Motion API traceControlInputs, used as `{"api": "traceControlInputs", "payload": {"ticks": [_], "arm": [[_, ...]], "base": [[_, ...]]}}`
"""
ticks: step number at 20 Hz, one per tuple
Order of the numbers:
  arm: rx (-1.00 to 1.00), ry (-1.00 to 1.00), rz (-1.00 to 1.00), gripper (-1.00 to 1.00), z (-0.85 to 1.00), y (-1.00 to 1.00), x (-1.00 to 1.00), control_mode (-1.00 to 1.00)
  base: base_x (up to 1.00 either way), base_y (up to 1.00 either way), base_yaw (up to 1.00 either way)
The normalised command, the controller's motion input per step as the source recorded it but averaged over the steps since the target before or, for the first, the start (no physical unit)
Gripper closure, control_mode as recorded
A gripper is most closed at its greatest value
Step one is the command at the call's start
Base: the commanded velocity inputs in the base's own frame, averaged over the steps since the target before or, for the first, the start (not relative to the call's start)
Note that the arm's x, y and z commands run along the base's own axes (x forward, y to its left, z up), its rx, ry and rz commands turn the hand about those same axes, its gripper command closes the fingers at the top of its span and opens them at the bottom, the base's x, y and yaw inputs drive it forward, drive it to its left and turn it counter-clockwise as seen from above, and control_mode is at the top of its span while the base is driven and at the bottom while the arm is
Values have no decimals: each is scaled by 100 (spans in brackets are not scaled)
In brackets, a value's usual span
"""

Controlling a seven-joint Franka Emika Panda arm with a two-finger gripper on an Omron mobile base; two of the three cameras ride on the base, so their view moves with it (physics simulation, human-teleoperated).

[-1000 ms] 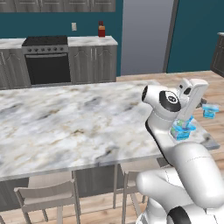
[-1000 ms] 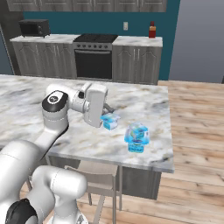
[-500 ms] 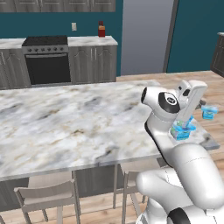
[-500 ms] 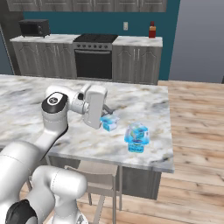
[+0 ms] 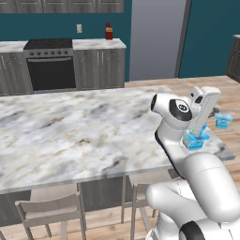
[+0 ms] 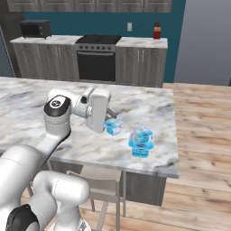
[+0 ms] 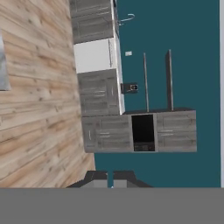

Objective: Stack the yogurt containers by placing the smaller containers on top of the larger containers.

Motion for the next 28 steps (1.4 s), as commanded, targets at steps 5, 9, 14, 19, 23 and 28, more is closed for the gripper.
{"api": "traceControlInputs", "payload": {"ticks": [5, 9, 14, 19, 23, 28], "arm": [[0, 0, 0, 100, -3, -2, 0, -100], [0, 0, 0, 100, -1, -9, 0, -100], [0, 0, 0, 100, -1, -9, 1, -100], [0, 0, 0, 100, -13, 0, 7, -100], [0, 0, 0, 100, -23, 0, 11, -100], [0, 0, 0, 100, -16, 0, 16, -100]], "base": [[0, 0, 0], [0, 0, 0], [0, 0, 0], [0, 0, 0], [0, 0, 0], [0, 0, 0]]}}
